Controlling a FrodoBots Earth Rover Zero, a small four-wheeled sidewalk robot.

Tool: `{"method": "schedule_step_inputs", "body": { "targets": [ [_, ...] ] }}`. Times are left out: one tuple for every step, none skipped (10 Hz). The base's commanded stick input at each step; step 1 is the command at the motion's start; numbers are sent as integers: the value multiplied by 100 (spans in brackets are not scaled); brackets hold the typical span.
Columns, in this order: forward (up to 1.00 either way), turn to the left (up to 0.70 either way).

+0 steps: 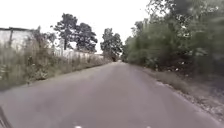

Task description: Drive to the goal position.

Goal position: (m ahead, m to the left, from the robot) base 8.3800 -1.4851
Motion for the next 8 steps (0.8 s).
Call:
{"method": "schedule_step_inputs", "body": {
  "targets": [
    [100,-14],
    [100,-11],
    [100,-8],
    [100,-5],
    [100,-5],
    [100,-5],
    [100,-5],
    [100,-5]
  ]
}}
